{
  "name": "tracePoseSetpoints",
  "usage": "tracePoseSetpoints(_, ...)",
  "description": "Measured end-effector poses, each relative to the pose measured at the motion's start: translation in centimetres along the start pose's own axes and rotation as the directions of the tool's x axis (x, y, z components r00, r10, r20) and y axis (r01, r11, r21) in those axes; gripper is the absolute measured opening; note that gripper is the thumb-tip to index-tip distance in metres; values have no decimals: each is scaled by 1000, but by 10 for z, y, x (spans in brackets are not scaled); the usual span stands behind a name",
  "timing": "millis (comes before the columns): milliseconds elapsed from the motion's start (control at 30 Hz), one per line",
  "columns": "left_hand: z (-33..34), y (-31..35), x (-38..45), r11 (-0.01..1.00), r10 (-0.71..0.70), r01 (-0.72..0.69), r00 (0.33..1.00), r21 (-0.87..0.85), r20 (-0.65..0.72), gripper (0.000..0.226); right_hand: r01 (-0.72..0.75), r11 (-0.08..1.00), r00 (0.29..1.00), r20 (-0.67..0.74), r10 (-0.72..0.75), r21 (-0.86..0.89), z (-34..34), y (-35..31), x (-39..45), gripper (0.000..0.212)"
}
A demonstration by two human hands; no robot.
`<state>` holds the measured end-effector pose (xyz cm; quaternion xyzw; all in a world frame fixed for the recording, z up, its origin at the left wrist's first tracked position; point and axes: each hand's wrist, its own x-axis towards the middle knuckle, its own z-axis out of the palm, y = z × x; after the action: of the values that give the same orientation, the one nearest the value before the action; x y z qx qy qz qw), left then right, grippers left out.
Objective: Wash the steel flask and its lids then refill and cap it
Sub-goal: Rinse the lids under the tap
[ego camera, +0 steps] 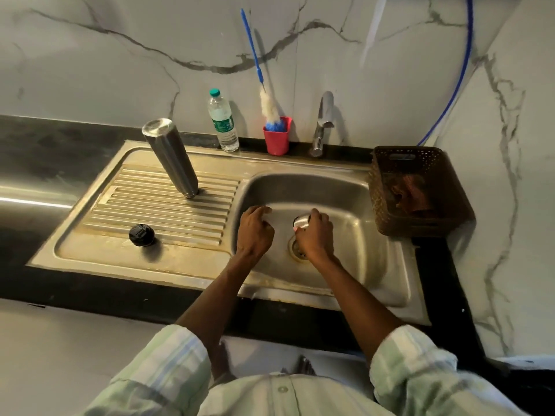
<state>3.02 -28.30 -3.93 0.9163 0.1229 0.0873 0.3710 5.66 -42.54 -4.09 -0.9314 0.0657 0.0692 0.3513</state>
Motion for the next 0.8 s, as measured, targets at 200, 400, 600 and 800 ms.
tracePoseSetpoints(200, -64, -60, 16, 992, -60, 53, 997, -113, -57, 27, 101, 960, 995, -27, -98, 261, 54, -79, -17, 62)
tracePoseSetpoints(400, -150, -140, 40, 985, -116, 94, 982, -147, -152, 23, 287, 919, 956, -13, -294, 272, 126, -142, -31, 51)
tracePoseSetpoints(600, -209, -205, 49, 970, -147, 153, 988, -187, 44, 50, 337, 922, 933, 62, -354, 193, 178, -185, -31, 73)
tracePoseSetpoints(800, -209, -233, 52, 971, -231, 237, 930, 14, 286, 94, 343, 935, 930, 111, -351, 86, 200, -198, -29, 75)
